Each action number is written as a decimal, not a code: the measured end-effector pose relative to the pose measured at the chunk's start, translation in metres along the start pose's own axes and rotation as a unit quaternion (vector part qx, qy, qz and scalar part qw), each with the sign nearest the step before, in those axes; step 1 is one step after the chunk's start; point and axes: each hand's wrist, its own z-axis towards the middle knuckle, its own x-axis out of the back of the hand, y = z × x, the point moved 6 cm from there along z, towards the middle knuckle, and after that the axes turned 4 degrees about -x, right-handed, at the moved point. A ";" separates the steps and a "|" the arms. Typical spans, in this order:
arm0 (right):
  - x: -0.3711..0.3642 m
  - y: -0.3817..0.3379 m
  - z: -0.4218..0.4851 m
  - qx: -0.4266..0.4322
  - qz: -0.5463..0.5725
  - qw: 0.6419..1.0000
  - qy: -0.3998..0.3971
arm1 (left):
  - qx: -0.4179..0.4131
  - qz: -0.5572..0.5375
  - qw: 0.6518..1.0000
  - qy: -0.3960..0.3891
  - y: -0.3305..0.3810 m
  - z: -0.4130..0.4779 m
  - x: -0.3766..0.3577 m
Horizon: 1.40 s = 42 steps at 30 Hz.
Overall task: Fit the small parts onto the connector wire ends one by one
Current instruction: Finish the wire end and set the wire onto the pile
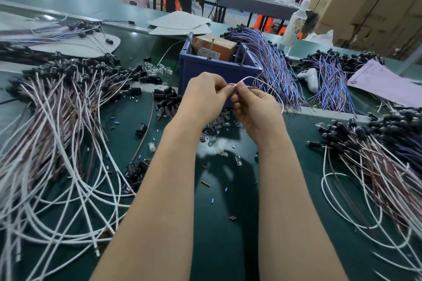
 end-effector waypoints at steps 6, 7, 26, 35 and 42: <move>0.009 -0.003 0.003 0.042 -0.009 0.996 0.083 | -0.003 0.014 0.999 -0.036 0.001 0.002 -0.005; 0.010 -0.003 0.003 0.049 -0.006 0.994 0.096 | -0.006 0.016 0.999 -0.046 0.001 0.002 -0.007; 0.026 -0.009 0.003 0.070 0.098 0.980 0.160 | 0.063 -0.064 0.986 -0.139 -0.002 -0.010 -0.010; 0.017 -0.008 0.003 0.052 0.101 0.985 0.127 | 0.050 -0.151 0.987 -0.011 0.001 -0.004 -0.014; -0.003 -0.002 0.002 -0.046 0.254 0.965 0.055 | 0.048 -0.317 0.940 0.119 -0.002 -0.003 -0.009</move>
